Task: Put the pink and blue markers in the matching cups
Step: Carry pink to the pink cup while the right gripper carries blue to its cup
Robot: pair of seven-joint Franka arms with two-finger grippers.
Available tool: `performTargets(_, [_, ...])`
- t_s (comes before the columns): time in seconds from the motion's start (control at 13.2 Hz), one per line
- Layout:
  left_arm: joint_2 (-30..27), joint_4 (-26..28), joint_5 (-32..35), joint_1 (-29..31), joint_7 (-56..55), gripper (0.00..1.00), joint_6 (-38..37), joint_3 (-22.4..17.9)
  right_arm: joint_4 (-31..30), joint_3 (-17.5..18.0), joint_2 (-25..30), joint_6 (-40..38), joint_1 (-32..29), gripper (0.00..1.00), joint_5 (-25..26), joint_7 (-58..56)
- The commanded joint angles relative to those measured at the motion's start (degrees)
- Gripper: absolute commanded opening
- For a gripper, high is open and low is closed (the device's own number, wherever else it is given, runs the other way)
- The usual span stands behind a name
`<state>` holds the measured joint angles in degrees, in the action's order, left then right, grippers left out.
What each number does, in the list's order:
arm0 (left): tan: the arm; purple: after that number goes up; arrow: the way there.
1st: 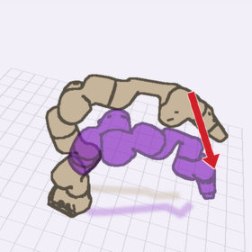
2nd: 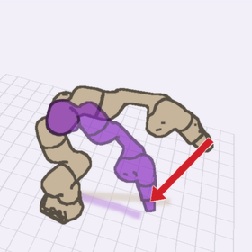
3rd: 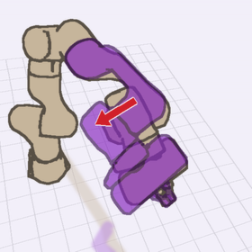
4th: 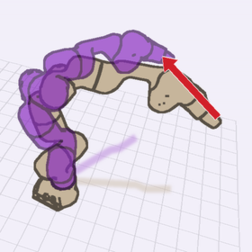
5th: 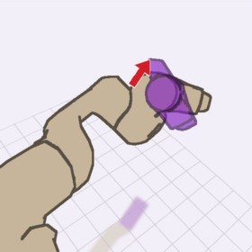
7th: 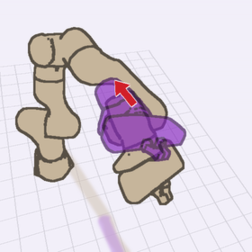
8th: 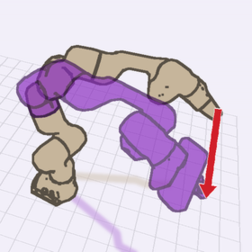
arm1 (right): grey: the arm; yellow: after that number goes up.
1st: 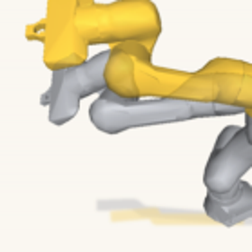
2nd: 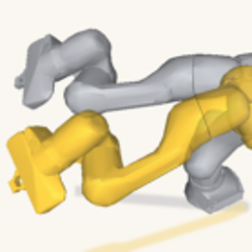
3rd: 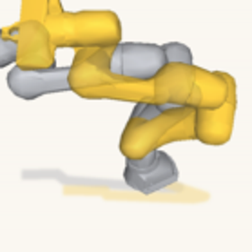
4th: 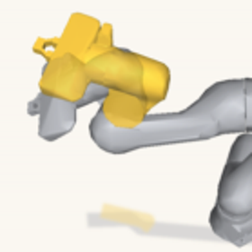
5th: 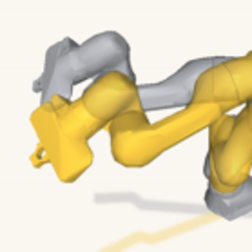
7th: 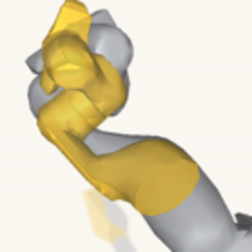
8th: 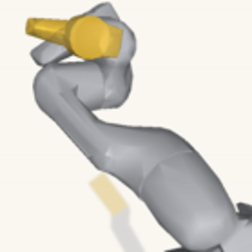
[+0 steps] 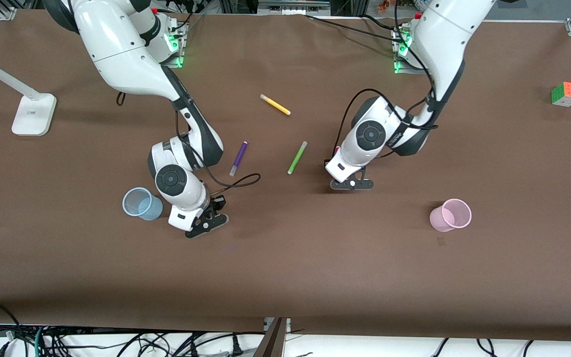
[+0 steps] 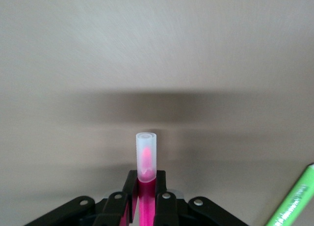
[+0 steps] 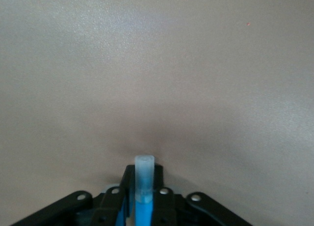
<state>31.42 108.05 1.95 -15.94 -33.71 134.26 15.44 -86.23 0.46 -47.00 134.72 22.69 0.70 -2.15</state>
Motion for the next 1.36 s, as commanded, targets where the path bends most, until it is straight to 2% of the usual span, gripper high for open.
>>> performTargets(0.0, [-4.96, -5.02, 1.04, 2.66, 1.61, 0.0, -12.05, 0.2, -0.35, 0.07, 0.32, 0.98, 0.25, 0.0, 0.09, -0.31])
performTargets(0.15, [-5.57, -10.38, 1.04, 5.46, 8.36, 0.0, -20.58, 0.2, 0.53, -0.02, 1.29, 0.98, -0.27, 0.0, 0.18, -1.1])
performTargets(0.3, [-6.36, -13.56, 1.3, 9.42, 18.89, 0.0, -25.0, 0.03, 1.15, -0.11, 4.35, -0.59, -0.63, 0.0, 0.0, -3.9])
performTargets(0.53, [-8.21, -14.44, 3.05, 17.49, 40.75, 0.0, -24.93, 0.12, 1.15, -0.11, 9.8, -6.82, -2.38, 0.0, -0.17, -10.57])
performTargets(0.68, [-8.04, -15.15, 2.8, 22.6, 54.65, 0.0, -23.79, 0.2, 1.06, -0.37, 13.14, -10.42, -2.82, 0.0, -2.53, -17.85])
performTargets(0.83, [-7.6, -14.98, 2.01, 25.24, 67.4, 0.0, -17.84, 0.2, 0.88, -0.55, 15.69, -14.9, -4.48, 0.0, -4.12, -28.03])
performTargets(0.91, [-6.9, -14.89, 1.14, 26.82, 72.6, 0.0, -15.54, 0.47, 0.88, -0.55, 16.66, -17.1, -5.19, 0.0, -6.48, -34.35])
performTargets(1.14, [-3.48, -14.71, -10.79, 31.04, 89.64, 0.0, -10.35, 0.56, 0.71, -0.63, 17.46, -21.42, -9.31, 0.0, -14.82, -54.83])
performTargets(1.29, [-1.54, -14.45, -18.26, 33.07, 100.81, 0.0, -8.23, 0.56, 0.27, -0.63, 17.38, -22.57, -12.3, 0.0, -21.49, -63.99])
